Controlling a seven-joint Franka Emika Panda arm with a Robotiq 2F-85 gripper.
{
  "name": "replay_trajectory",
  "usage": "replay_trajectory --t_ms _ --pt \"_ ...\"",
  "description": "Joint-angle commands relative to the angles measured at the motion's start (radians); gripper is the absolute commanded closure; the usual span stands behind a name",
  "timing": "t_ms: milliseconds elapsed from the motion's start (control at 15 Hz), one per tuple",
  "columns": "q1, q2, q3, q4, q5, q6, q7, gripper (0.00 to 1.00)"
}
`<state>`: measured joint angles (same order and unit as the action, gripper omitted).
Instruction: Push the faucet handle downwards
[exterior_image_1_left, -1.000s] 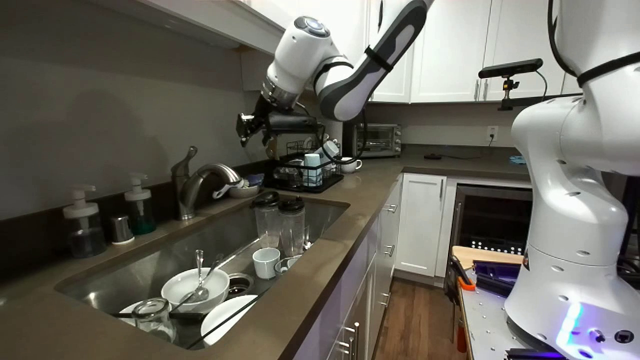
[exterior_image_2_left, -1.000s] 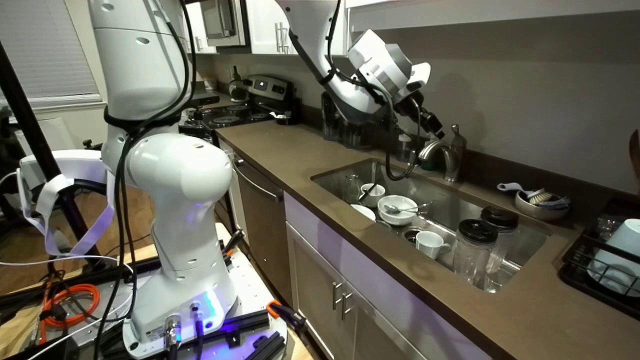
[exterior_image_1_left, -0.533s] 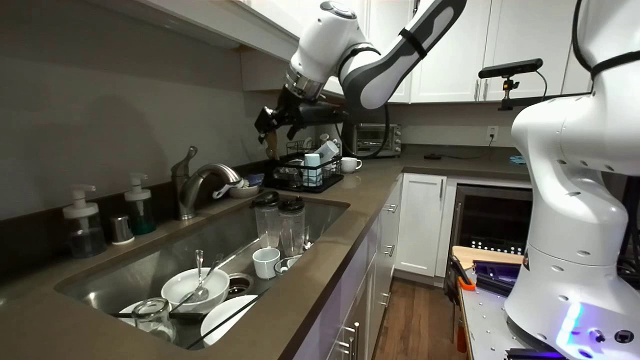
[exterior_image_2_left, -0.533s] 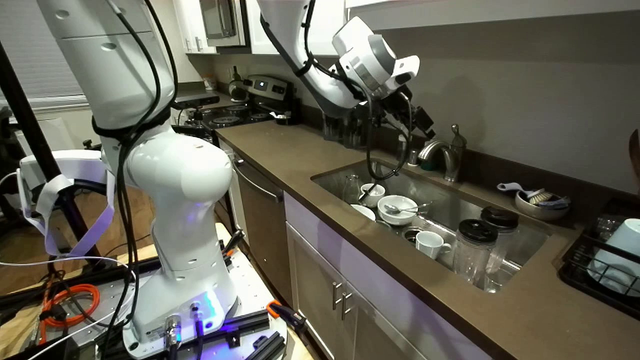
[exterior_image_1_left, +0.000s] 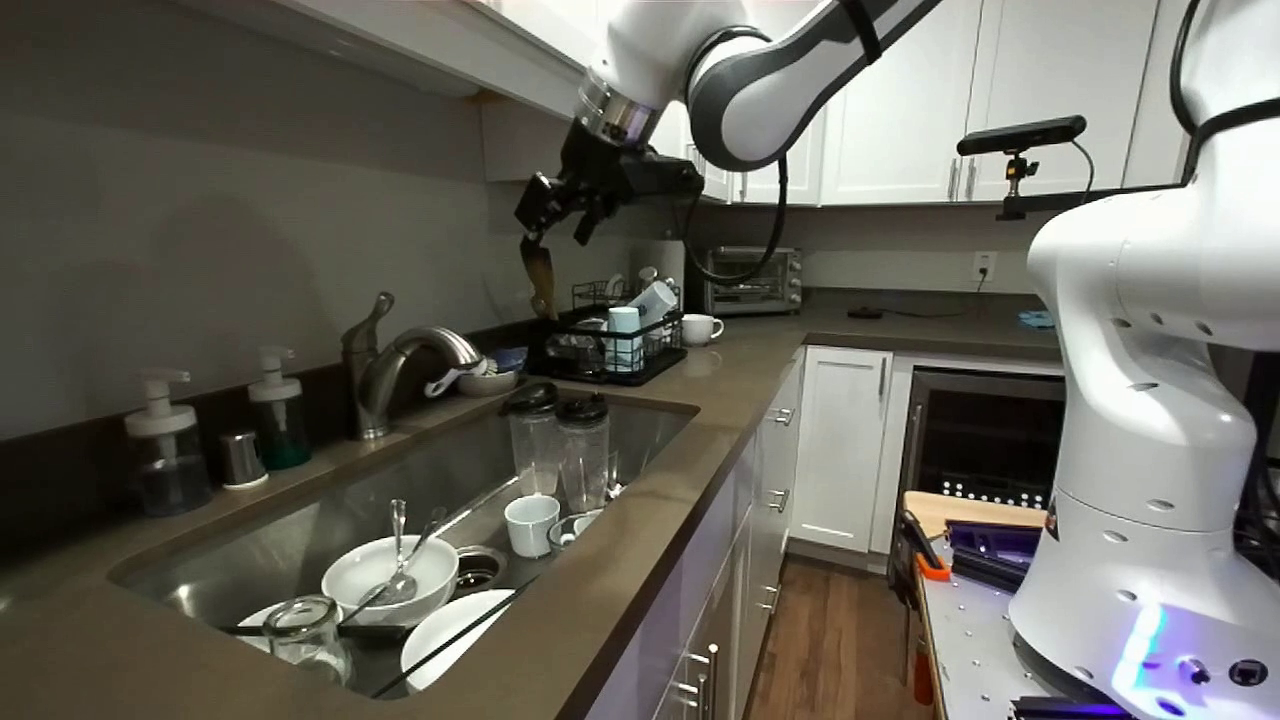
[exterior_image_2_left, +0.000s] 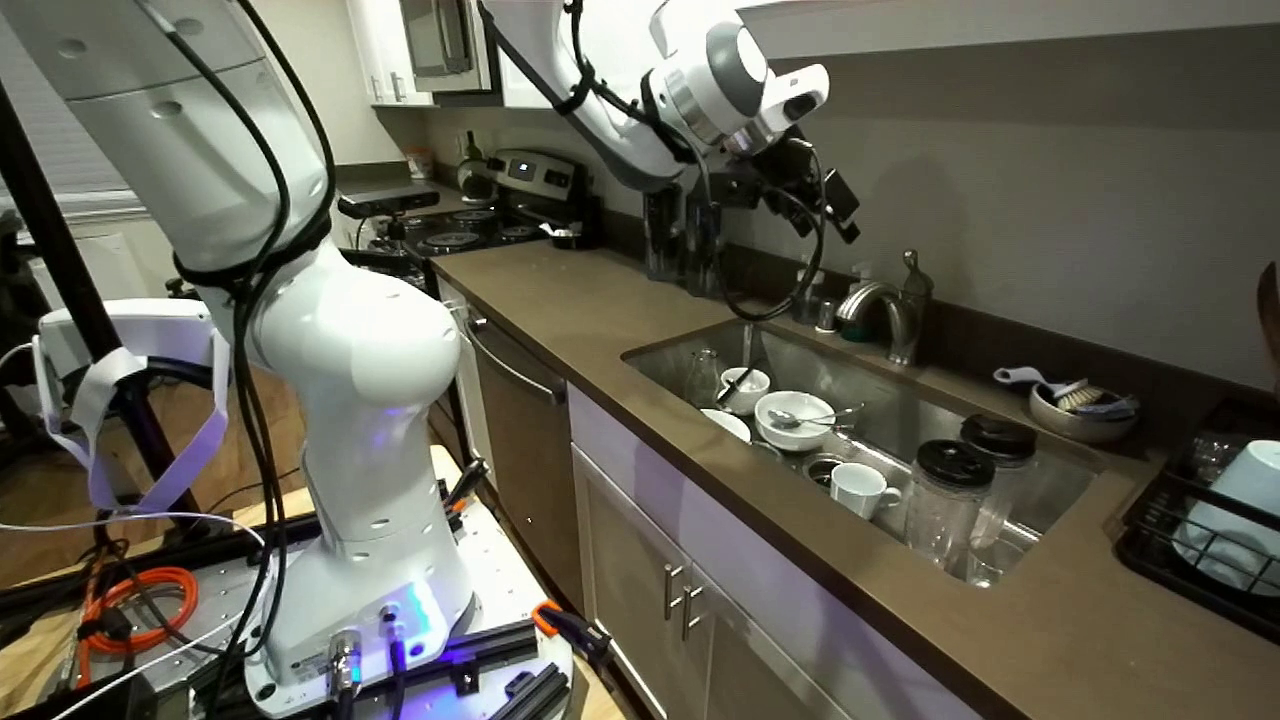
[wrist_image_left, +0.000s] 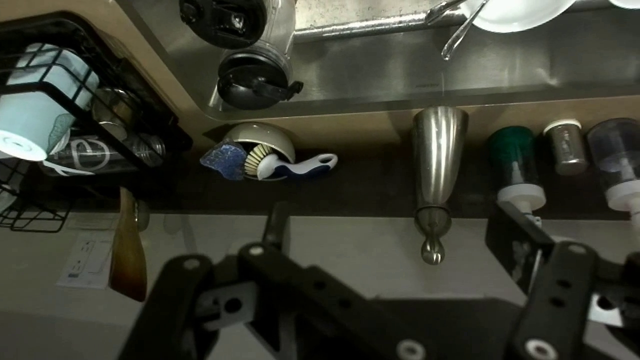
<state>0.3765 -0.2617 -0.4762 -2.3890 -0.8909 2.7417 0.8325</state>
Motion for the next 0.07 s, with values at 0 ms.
replay_trajectory --t_ms 0 --pt "0.006 0.002 -0.009 -0.001 0.000 0.000 0.001 0.00"
